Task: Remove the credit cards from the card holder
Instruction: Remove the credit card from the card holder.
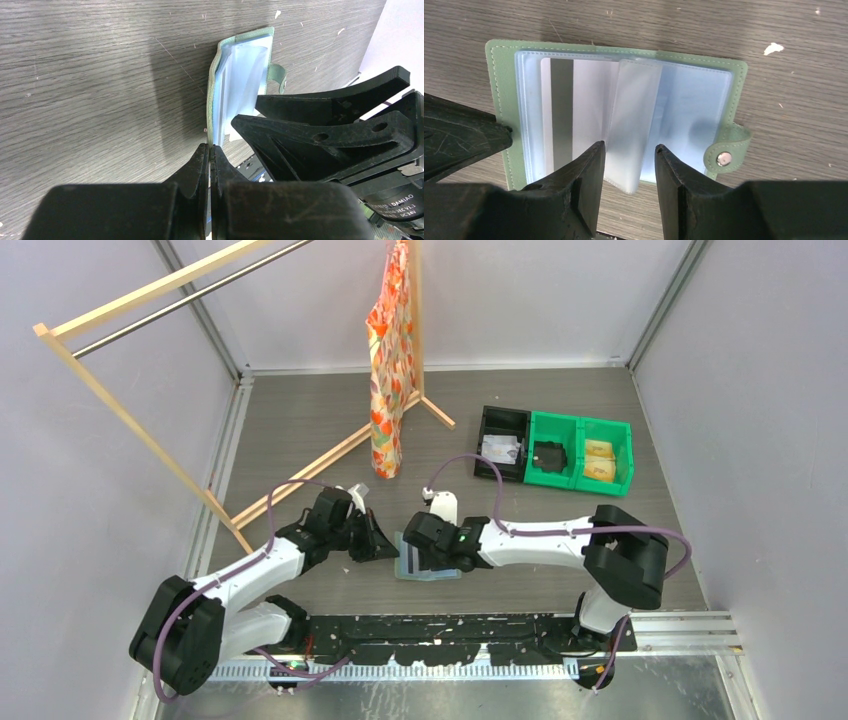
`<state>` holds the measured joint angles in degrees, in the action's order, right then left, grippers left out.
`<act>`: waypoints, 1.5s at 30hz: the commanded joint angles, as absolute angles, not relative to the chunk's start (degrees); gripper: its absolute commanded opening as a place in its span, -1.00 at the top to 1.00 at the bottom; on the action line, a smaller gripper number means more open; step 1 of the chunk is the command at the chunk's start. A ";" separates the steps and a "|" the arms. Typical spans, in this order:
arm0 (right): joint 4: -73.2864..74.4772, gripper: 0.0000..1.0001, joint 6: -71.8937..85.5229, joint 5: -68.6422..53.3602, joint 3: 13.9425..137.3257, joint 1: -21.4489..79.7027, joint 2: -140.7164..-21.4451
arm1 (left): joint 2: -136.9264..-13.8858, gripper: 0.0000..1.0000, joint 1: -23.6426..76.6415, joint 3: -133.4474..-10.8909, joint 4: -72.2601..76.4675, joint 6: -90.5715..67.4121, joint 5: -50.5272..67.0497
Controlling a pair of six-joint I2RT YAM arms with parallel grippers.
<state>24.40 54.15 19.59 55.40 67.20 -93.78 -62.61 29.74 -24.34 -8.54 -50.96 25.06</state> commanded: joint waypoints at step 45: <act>6.10 0.10 58.76 12.14 46.50 64.16 -87.97 | -55.90 0.39 29.71 -30.36 -21.10 -46.42 15.92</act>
